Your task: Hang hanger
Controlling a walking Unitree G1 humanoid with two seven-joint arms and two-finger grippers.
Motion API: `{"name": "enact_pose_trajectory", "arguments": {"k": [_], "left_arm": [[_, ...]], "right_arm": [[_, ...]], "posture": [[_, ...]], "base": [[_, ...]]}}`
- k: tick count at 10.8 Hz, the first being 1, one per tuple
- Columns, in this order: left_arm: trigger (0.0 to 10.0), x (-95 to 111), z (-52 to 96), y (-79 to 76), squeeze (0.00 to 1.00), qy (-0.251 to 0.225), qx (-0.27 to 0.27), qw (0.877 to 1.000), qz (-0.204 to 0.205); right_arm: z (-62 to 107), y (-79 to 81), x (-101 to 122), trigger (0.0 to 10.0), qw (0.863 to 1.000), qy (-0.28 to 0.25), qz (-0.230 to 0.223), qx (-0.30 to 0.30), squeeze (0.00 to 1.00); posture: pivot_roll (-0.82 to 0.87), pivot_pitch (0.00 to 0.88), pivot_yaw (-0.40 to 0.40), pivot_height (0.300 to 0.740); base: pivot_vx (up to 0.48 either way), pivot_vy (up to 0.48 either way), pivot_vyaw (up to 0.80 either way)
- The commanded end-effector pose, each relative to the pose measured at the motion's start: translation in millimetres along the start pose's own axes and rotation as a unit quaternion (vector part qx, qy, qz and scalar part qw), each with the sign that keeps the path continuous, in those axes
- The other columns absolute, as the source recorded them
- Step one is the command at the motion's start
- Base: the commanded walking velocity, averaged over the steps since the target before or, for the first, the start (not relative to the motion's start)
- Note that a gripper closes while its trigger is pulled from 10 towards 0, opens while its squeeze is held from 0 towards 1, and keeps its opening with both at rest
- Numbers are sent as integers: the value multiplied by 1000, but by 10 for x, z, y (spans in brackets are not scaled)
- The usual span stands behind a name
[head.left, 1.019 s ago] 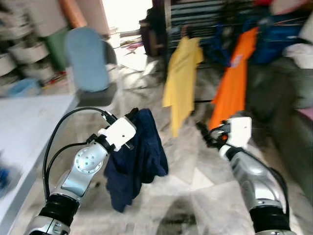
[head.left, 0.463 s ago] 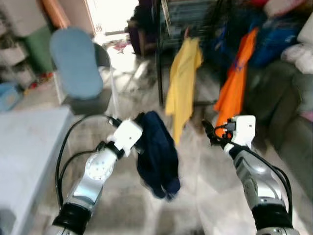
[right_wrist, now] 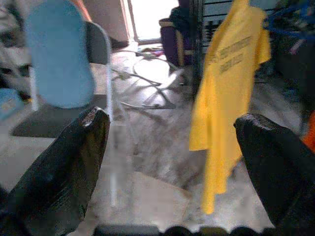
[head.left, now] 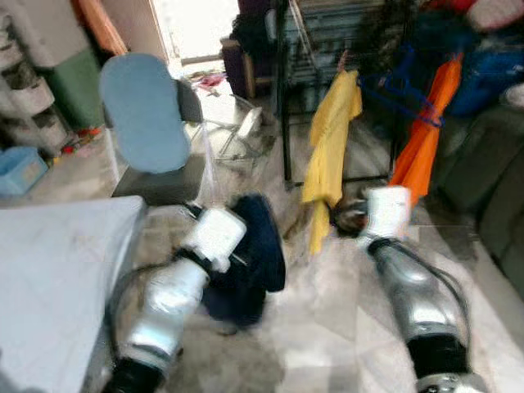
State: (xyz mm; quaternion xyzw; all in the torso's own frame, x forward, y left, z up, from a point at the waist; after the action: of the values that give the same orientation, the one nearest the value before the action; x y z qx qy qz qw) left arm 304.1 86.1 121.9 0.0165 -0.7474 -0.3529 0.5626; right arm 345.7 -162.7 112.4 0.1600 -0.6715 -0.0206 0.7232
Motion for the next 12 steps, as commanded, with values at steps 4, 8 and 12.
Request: {"name": "enact_pose_trajectory", "arguments": {"k": [4,8,12], "left_arm": [[10000,-61,68,79,0,24,31,999,29],[10000,-63,38,111,0,23,30,999,36],[10000,-73,34,139,0,31,52,995,78]], "right_arm": [[-41,164,-29,10000,1000,-2,-4,21,0],[-7,121,-56,10000,1000,1,-2,11,0],[-17,96,-20,10000,1000,-1,1,11,0]], "posture": [[-105,0,66,740],[-118,0,72,740],[-121,0,63,740]], "base": [[0,-302,0],[0,-387,0],[0,-259,0]]}}
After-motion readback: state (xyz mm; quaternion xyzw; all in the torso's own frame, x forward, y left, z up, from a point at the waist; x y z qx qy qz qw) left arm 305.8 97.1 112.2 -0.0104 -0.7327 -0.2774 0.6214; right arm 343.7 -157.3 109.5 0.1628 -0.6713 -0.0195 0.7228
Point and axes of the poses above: a point about 5 cm out from each wrist's last joint towards the gripper, its own z axis pointing back from the gripper into the wrist, its own x axis along the axis of the wrist's last joint, y = z × x, the point moved 2 cm from there along -z, pointing out of the wrist towards the gripper, and after that the axes turned 12 degrees about -z, right-handed, at the moved point
